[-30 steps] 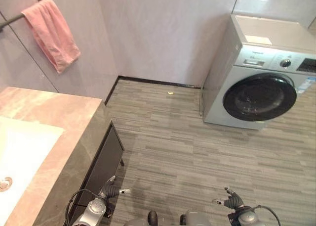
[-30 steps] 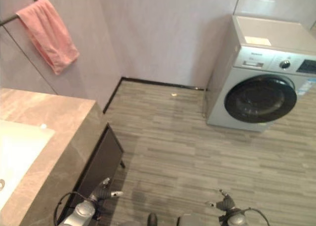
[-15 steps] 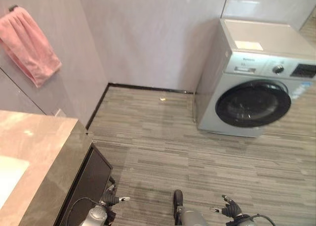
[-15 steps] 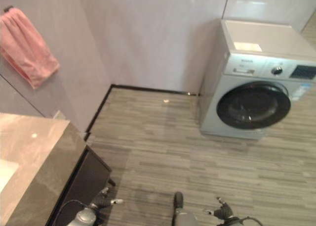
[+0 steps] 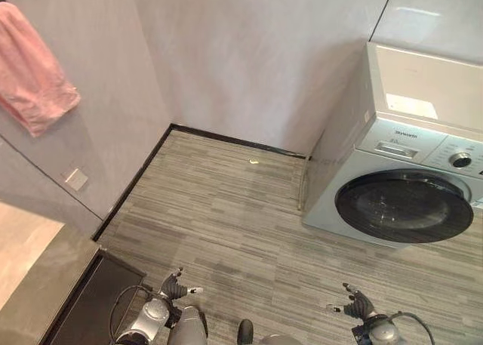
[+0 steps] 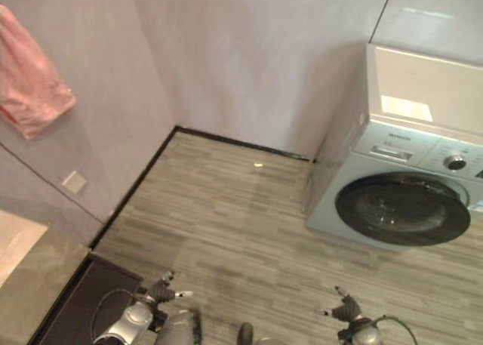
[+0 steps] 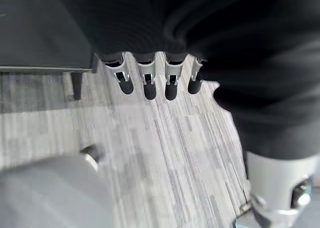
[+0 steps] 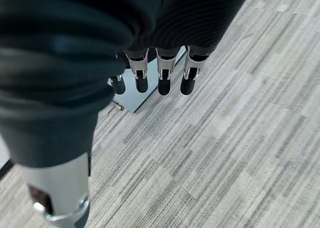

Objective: Put brush and paste in cup on sink, flatten towel.

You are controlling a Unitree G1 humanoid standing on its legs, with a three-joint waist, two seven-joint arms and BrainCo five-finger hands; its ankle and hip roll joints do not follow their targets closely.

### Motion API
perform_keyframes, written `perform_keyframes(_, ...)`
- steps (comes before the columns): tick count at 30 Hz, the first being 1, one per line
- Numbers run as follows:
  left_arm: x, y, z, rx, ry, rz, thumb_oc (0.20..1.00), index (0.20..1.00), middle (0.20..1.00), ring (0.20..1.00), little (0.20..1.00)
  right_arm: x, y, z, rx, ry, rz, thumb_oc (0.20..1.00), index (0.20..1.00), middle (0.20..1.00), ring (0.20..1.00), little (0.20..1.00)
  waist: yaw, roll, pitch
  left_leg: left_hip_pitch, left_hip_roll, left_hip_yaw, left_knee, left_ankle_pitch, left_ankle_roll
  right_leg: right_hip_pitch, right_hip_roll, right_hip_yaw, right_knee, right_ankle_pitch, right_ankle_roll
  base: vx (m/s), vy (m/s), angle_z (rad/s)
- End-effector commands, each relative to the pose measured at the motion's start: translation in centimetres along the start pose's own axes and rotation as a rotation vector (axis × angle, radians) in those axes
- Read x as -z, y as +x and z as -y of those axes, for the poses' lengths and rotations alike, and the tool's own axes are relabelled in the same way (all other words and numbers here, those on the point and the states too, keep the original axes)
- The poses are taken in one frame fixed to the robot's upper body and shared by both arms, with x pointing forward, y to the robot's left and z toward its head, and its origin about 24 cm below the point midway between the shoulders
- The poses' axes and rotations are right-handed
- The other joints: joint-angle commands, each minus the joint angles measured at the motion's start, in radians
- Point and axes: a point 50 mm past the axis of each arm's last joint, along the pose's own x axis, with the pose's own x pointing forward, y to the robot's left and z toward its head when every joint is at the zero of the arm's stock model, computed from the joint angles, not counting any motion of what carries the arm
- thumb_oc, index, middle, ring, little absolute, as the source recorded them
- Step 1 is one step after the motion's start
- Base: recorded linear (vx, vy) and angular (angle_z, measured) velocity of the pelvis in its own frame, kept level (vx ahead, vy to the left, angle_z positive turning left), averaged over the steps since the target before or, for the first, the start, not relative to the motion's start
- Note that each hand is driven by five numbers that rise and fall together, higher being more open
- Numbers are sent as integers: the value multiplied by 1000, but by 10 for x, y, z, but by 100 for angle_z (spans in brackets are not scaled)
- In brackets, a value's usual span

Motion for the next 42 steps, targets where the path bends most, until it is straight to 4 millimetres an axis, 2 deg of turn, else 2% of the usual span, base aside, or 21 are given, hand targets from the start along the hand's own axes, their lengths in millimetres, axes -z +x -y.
perform_keyframes(1, -18, 5, -19, -63, 37, 66, 1000, 1000, 1000, 1000, 1000, 6, -8, 14, 36, -32, 32, 1000, 1000, 1000, 1000, 1000, 22, 1, -8, 80, -11, 16, -48, 130, 19, -30, -66, 72, 139, -56, 139, 342, 59, -25)
perform_keyframes(2, -18, 5, -20, -64, 36, 68, 1000, 1000, 1000, 1000, 1000, 4, -8, 14, 27, -55, 40, 1000, 1000, 1000, 1000, 1000, 29, 6, -6, 73, 18, 47, -126, 165, 8, -4, -62, 83, 138, -76, 142, 335, 79, -36)
perform_keyframes(5, -13, 3, -19, -60, 42, 60, 1000, 1000, 1000, 1000, 1000, 1, -7, 10, 4, -91, 51, 1000, 1000, 1000, 1000, 1000, 37, 16, -17, 95, 44, 87, -136, 192, 7, 43, -58, 102, 141, -105, 153, 350, 110, -41)
perform_keyframes(7, -11, 2, -19, -63, 41, 54, 1000, 1000, 1000, 1000, 1000, 1, -7, 7, -6, -100, 50, 1000, 1000, 1000, 1000, 1000, 41, 16, -27, 100, 38, 81, -123, 198, 12, 60, -66, 110, 142, -115, 158, 429, 200, -28)
perform_keyframes(9, -5, 0, -19, -62, 47, 43, 1000, 1000, 1000, 1000, 1000, 4, -6, -1, -24, -102, 30, 1000, 1000, 1000, 1000, 1000, 56, 3, -52, 81, 4, 60, -48, 160, 36, 79, -108, 141, 173, -127, 178, 474, 307, -31)
perform_keyframes(11, -6, -2, -24, -75, 51, 66, 1000, 1000, 1000, 1000, 1000, 3, -5, -8, -39, -88, 23, 1000, 1000, 1000, 1000, 1000, 61, -22, -77, 96, -75, 75, 9, 75, 88, 65, -194, 149, 275, -3, 234, 470, 438, 11)
perform_keyframes(13, -8, -2, -24, -71, 48, 73, 1000, 1000, 1000, 1000, 1000, 3, -4, -8, -39, -88, 21, 1000, 1000, 1000, 1000, 1000, 64, -17, -80, 101, -82, 75, 7, 62, 99, 41, -205, 153, 310, 34, 242, 224, 279, 24)
perform_keyframes(14, -8, -3, -24, -71, 35, 84, 1000, 1000, 1000, 1000, 1000, -2, -1, -11, -38, -88, 24, 1000, 1000, 1000, 1000, 1000, 68, -10, -81, 138, -122, 79, -9, 34, 125, 4, -245, 138, 406, 130, 258, 207, 292, 14)
perform_keyframes(16, -14, -4, -27, -82, 4, 111, 1000, 1000, 1000, 1000, 1000, -9, 1, -12, -34, -77, 47, 1000, 1000, 1000, 1000, 1000, 71, 12, -76, 169, -130, 71, -31, 23, 139, -47, -243, 127, 497, 188, 252, 204, 282, 10)
perform_keyframes(18, -14, -5, -28, -86, 0, 122, 1000, 1000, 1000, 1000, 1000, -11, 2, -12, -29, -74, 53, 1000, 1000, 1000, 1000, 1000, 71, 20, -73, 182, -137, 60, -36, 12, 146, -64, -224, 134, 510, 181, 248, 167, 137, 37)
perform_keyframes(19, -14, -5, -27, -80, -7, 122, 1000, 1000, 1000, 1000, 1000, -15, 2, -13, -33, -70, 66, 1000, 1000, 1000, 1000, 1000, 58, 24, -66, 206, -147, 38, -48, 9, 147, -96, -192, 154, 521, 132, 239, 343, 239, 44)
perform_keyframes(20, -14, -6, -30, -93, -21, 123, 1000, 1000, 1000, 1000, 1000, -21, 3, -15, -45, -67, 94, 1000, 1000, 1000, 1000, 1000, 65, 34, -62, 248, -150, 28, -74, 0, 142, -172, -194, 72, 443, 71, 219, 261, 169, 48)
perform_keyframes(22, -13, -6, -28, -85, -23, 123, 1000, 1000, 1000, 1000, 1000, -22, 3, -15, -44, -66, 99, 1000, 1000, 1000, 1000, 1000, 54, 36, -57, 267, -157, 10, -79, -6, 137, -163, -205, 34, 402, 53, 214, 248, 70, 55)
perform_keyframes(23, -12, -6, -27, -79, -16, 116, 1000, 1000, 1000, 1000, 1000, -23, 3, -18, -50, -71, 102, 1000, 1000, 1000, 1000, 1000, 38, 43, -45, 302, -165, -32, -90, -17, 130, -225, -160, 55, 339, 14, 203, 360, 24, 49)
perform_keyframes(25, -11, -6, -26, -78, -13, 112, 1000, 1000, 1000, 1000, 1000, -24, 3, -20, -55, -68, 105, 1000, 1000, 1000, 1000, 1000, 28, 39, -37, 323, -176, -57, -88, -29, 129, -251, -140, 88, 294, 23, 206, 288, 13, 79)
perform_keyframes(28, -14, -5, -25, -80, 2, 124, 1000, 1000, 1000, 1000, 1000, -24, 1, -22, -71, -81, 115, 1000, 1000, 1000, 1000, 1000, -9, 19, -9, 369, -220, -161, -56, -72, 126, -322, -84, 245, 219, 86, 223, 289, -10, 98)
perform_keyframes(31, -12, -4, -23, -75, 5, 114, 1000, 1000, 1000, 1000, 1000, -18, -1, -22, -87, -103, 105, 1000, 1000, 1000, 1000, 1000, -27, 5, -3, 384, -247, -238, -23, -99, 124, -311, -63, 309, 224, 96, 223, 194, -65, 159)
perform_keyframes(35, -3, -7, -22, -85, -39, 95, 1000, 1000, 1000, 1000, 1000, -18, 0, -17, -99, -165, 111, 1000, 1000, 1000, 1000, 1000, -15, -1, -19, 366, -261, -285, 41, -112, 99, -260, -72, 258, 191, 84, 197, 239, -154, 151)
perform_keyframes(38, 0, -7, -28, -109, -60, 77, 1000, 1000, 1000, 1000, 1000, -37, -1, -4, -81, -234, 200, 1000, 1000, 1000, 1000, 1000, -7, -13, -17, 340, -241, -265, 69, -114, 76, -229, -89, 188, 179, 59, 180, 159, -156, 68)
perform_keyframes(41, -2, -7, -34, -134, -89, 89, 1000, 1000, 1000, 1000, 1000, -54, -10, 12, -48, -281, 305, 1000, 1000, 1000, 1000, 1000, -33, -23, -2, 266, -195, -109, 157, -101, 55, -210, -117, 120, 167, 42, 175, 66, -94, 119)
perform_keyframes(42, -2, -7, -34, -134, -89, 89, 1000, 1000, 1000, 1000, 1000, -54, -10, 12, -48, -281, 305, 1000, 1000, 1000, 1000, 1000, -33, -22, -3, 264, -195, -109, 158, -102, 55, -211, -117, 120, 167, 42, 175, -35, -33, 79)
